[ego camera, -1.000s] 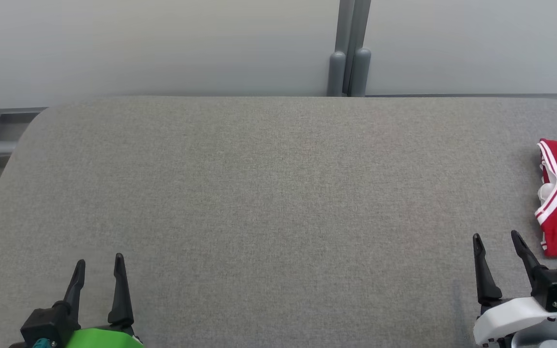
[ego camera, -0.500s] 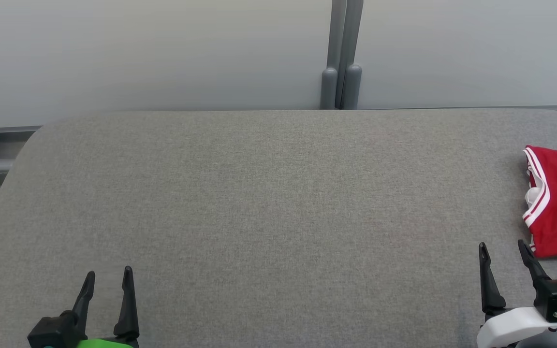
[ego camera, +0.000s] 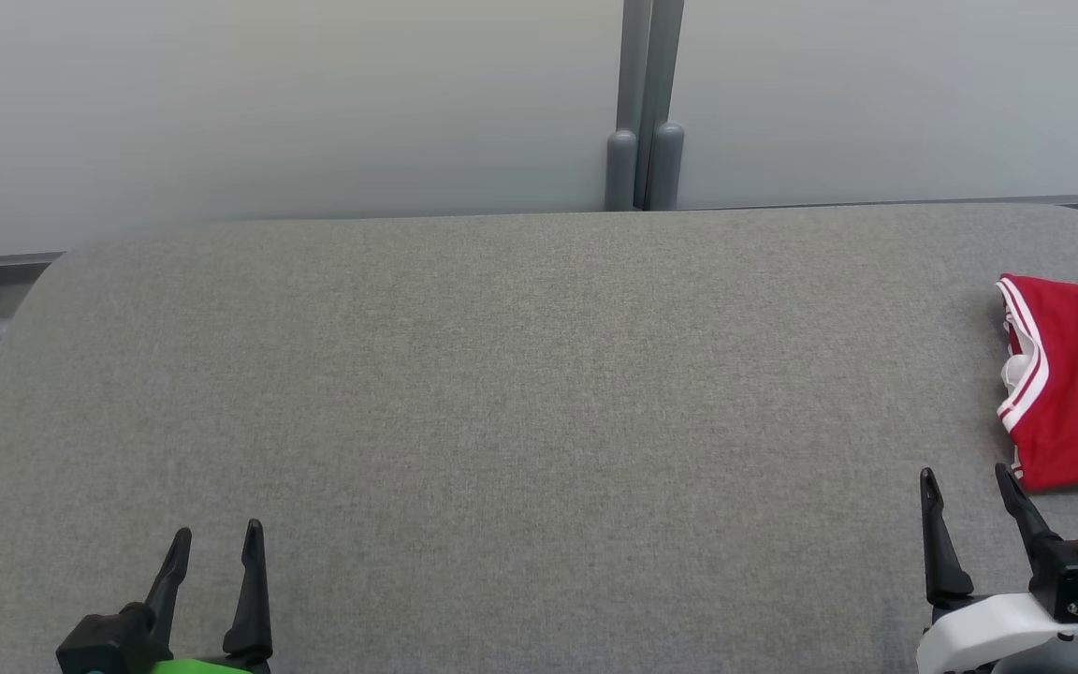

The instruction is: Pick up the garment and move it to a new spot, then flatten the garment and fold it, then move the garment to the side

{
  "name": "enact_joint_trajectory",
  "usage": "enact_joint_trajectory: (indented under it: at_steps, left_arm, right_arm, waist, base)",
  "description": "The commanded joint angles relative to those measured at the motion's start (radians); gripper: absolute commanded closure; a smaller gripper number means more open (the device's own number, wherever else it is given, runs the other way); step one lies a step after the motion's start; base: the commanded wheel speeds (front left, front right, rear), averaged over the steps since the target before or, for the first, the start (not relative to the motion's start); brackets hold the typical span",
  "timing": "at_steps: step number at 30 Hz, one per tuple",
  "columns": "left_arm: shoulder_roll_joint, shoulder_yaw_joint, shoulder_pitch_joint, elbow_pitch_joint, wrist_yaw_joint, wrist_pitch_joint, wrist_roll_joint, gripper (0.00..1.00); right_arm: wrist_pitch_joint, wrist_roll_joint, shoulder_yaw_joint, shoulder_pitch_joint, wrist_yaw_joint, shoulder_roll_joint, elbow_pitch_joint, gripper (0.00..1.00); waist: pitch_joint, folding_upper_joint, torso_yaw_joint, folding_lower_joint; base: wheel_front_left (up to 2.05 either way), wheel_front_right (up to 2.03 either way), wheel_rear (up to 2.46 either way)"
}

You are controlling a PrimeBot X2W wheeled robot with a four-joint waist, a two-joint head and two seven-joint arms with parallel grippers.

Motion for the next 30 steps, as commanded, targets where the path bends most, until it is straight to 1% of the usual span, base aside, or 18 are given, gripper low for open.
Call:
enact_joint_trajectory:
  at_steps: [1,6,8,9,11,15,19,30]
  left_arm:
    - [0.008,0.0,0.0,0.0,-0.002,-0.002,-0.003,0.0]
    - [0.008,0.0,-0.006,-0.001,-0.003,-0.002,-0.002,0.0]
    - [0.007,-0.005,-0.004,0.004,-0.003,-0.002,-0.005,0.0]
    - [0.001,-0.004,-0.001,0.003,0.0,0.0,-0.002,1.0]
    - [-0.001,-0.006,-0.001,0.008,0.0,0.001,-0.003,1.0]
    - [-0.017,-0.012,0.002,0.042,0.0,0.008,-0.008,1.0]
    - [-0.02,-0.001,-0.011,0.041,0.0,0.032,-0.08,1.0]
    - [-0.028,0.026,-0.041,0.033,-0.001,0.088,-0.264,1.0]
  right_arm:
    - [-0.004,0.002,-0.001,-0.001,-0.001,-0.002,-0.003,0.0]
    - [-0.004,0.001,0.002,-0.005,-0.001,-0.002,0.0,0.0]
    - [-0.004,0.0,0.016,-0.01,-0.001,-0.002,-0.02,0.0]
    - [0.0,-0.002,0.017,-0.001,0.0,0.0,-0.02,1.0]
    - [0.0,-0.004,0.02,-0.002,0.0,0.002,-0.019,1.0]
    - [0.006,0.005,0.019,0.011,0.0,0.013,0.02,1.0]
    - [0.035,0.094,0.011,-0.011,0.0,0.012,0.035,1.0]
    - [0.076,0.33,0.032,-0.035,0.0,0.01,0.034,1.0]
  waist:
    - [0.001,0.0077,-0.001,0.0001]
    - [0.003,0.0077,-0.006,0.0001]
    - [0.003,0.0077,-0.008,0.0001]
    - [0.003,0.0,-0.008,0.0001]
    - [0.003,0.0,-0.008,0.0001]
    - [0.003,0.0,-0.008,0.0001]
    - [0.004,0.0003,-0.01,0.0001]
    - [0.006,0.001,-0.014,0.0001]
  base:
    - [0.0,0.0,0.0]
    - [0.0,0.0,0.0]
    - [0.0,0.0,0.0]
    - [0.0,0.0,0.0]
    - [0.0,0.0,0.0]
    - [0.0,0.0,0.0]
    - [0.0,0.0,0.0]
    - [0.0,0.0,0.0]
